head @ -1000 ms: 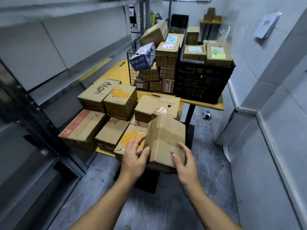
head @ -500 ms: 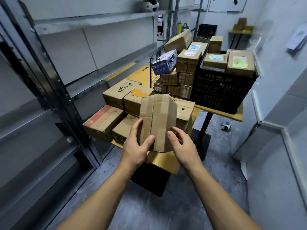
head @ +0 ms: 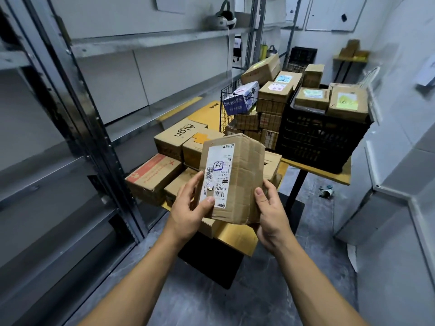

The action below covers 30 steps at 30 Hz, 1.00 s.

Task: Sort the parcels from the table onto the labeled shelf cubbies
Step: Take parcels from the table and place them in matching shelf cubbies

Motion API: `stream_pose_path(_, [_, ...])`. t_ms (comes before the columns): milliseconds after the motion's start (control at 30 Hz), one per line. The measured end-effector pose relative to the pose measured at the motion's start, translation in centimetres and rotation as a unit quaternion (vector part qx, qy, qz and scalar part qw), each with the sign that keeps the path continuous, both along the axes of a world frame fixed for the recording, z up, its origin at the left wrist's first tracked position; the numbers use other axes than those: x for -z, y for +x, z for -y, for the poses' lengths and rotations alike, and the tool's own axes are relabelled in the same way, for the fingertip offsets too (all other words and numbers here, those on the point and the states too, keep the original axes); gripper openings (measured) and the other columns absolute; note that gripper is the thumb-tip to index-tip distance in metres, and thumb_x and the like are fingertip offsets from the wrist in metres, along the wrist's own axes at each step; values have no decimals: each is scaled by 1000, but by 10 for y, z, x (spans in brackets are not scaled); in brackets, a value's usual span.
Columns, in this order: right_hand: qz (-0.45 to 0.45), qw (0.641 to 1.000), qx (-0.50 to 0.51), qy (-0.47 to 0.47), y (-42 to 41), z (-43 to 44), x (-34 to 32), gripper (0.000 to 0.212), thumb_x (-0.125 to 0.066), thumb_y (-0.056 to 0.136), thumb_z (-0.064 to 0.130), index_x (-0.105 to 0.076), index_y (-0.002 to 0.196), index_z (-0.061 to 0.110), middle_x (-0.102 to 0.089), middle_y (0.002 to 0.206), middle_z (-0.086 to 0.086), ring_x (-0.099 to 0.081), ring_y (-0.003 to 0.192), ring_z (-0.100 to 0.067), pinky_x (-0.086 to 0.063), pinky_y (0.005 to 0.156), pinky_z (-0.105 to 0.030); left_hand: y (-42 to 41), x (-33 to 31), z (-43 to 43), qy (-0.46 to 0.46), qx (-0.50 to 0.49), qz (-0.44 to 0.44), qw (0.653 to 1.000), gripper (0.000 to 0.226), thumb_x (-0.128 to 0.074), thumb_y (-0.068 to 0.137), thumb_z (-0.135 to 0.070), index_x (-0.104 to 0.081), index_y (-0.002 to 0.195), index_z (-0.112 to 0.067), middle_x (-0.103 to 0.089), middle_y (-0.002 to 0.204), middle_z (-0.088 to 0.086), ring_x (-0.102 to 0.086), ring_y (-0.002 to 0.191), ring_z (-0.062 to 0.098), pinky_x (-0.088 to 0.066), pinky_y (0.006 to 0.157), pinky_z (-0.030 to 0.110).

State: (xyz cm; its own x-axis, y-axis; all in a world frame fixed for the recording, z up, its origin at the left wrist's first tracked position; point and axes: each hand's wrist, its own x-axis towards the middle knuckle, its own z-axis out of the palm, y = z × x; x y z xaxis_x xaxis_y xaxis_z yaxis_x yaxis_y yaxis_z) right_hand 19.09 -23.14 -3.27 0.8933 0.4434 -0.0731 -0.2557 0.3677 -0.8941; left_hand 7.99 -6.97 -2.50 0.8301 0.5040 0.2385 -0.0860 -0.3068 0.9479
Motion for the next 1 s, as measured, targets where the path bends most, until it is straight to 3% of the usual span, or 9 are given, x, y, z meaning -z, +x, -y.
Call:
stream_pose_path(133, [-13,1000,-19,-16,1,-8,-4,43,-55,100,22,-48,143,23,-73,116,-1,-70,108,-23,-59,86,-53,-5,-2,-6,8,-5,8,1000,66,-66,73,-57,-45,135,-50,-56,132,-19,-55,120,2,-50,99,46])
stream_pose_path(300, [193,973,55,-117,0,-18,-10,41,-61,99,15,-60,120,50,-59,119,-8,-63,104,-23,-58,86,-41,-18,-2,-23,62,-60,6,996,62,-67,74,-62,-44,131,-59,-55,133,-14,-53,122,5,-49,99,42])
stream_pose_path(433, [243,956,18,-162,-7,-35,-17,29,-58,101,20,-68,122,36,-62,129,-1,-59,121,-19,-49,103,-53,-34,-5,-39,105,-99,15,989,60,-66,75,-61,-44,131,-59,-52,132,-20,-50,123,-1,-44,98,26])
stream_pose_path(533, [226,956,-40,-184,-16,-52,-26,27,-56,101,35,-66,125,40,-64,130,11,-58,124,-12,-49,104,-52,-51,-7,-51,137,-133,15,982,60,-65,74,-59,-43,130,-60,-48,131,-27,-47,120,-7,-40,90,12])
stream_pose_path(633, [212,955,-135,-160,-36,-78,-34,32,-63,93,44,-53,122,54,-58,137,10,-57,126,-13,-52,101,-47,-73,-9,-63,168,-177,10,970,62,-66,76,-51,-42,133,-54,-47,130,-21,-43,121,-10,-41,94,16])
stream_pose_path(733, [248,942,-175,-143,-64,-109,-36,53,-74,86,39,-43,124,60,-54,130,18,-56,117,4,-54,95,-32,-104,-12,-78,192,-221,10,956,63,-67,78,-43,-44,136,-46,-47,133,-12,-43,124,-5,-38,99,16])
stream_pose_path(800, [261,934,-199,-139,-84,-130,-36,57,-75,88,34,-41,123,64,-54,132,14,-56,120,-2,-56,95,-35,-129,-14,-89,208,-244,4,947,63,-68,79,-42,-43,136,-44,-46,131,-13,-44,121,-7,-33,95,4])
stream_pose_path(900, [272,928,-229,-113,-120,-160,-35,56,-72,91,31,-45,118,71,-60,131,15,-62,118,-9,-61,87,-37,-174,-15,-107,217,-275,-13,936,63,-68,80,-41,-41,137,-45,-44,130,-14,-43,118,-10,-31,93,0])
stream_pose_path(1000, [275,923,-243,-115,-162,-185,-34,52,-72,87,42,-46,128,62,-62,131,11,-63,117,-12,-61,87,-43,-220,-17,-122,233,-301,-49,923,65,-65,82,-45,-34,139,-47,-40,135,-12,-41,112,-9,-29,87,-3])
